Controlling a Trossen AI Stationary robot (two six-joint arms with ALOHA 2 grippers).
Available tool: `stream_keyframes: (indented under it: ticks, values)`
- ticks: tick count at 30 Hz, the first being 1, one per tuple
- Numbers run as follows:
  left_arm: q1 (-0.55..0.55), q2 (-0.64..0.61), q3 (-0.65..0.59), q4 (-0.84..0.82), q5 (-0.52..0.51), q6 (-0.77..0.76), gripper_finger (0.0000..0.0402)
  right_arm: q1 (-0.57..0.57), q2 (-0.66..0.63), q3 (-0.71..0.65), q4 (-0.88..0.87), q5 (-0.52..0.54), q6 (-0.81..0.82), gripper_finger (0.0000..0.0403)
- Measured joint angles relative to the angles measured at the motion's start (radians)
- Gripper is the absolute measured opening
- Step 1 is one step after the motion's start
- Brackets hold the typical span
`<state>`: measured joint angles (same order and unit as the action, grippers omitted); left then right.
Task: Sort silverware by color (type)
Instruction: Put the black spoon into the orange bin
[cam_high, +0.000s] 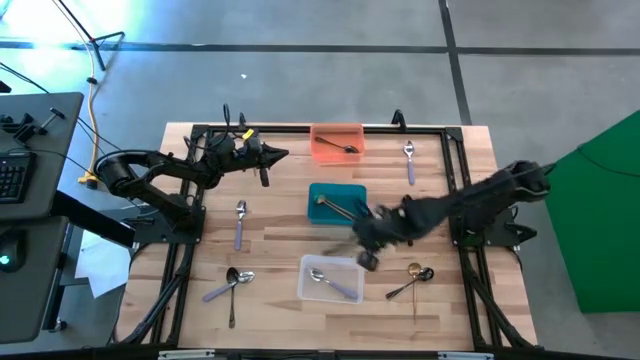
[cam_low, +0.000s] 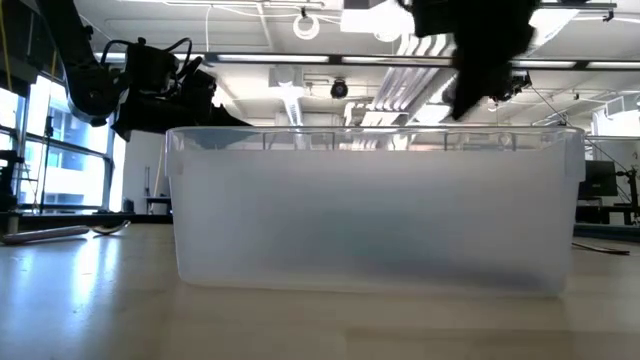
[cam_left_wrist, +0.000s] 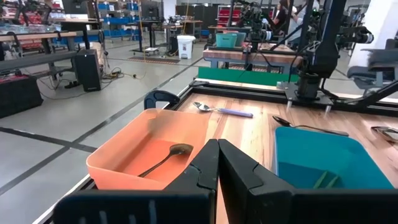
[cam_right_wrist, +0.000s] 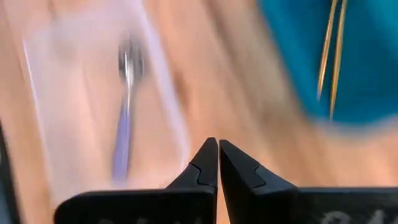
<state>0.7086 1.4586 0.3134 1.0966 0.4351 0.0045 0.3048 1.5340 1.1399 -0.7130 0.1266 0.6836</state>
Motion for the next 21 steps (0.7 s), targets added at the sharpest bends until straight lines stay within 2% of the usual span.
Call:
stream_keyframes:
  ticks: [5,9,15,21]
  values:
    - [0.0,0.0,0.0,0.0,0.0,0.011,0.0,0.166,0.009,0.003,-0.162,-0.054,0.147,0.0021]
    - [-0.003,0.0,0.0,0.0,0.0,-0.003,0.0,0.262,0.049,0.003,-0.208,-0.079,0.181,0.0065]
    - [-0.01,0.0,0.0,0.0,0.0,-0.011,0.0,0.349,0.12,0.003,-0.241,-0.09,0.12,0.0134]
    - [-0.011,0.0,0.0,-0.005,0.0,-0.035,0.0,0.37,0.204,-0.034,-0.224,-0.193,0.052,0.0146]
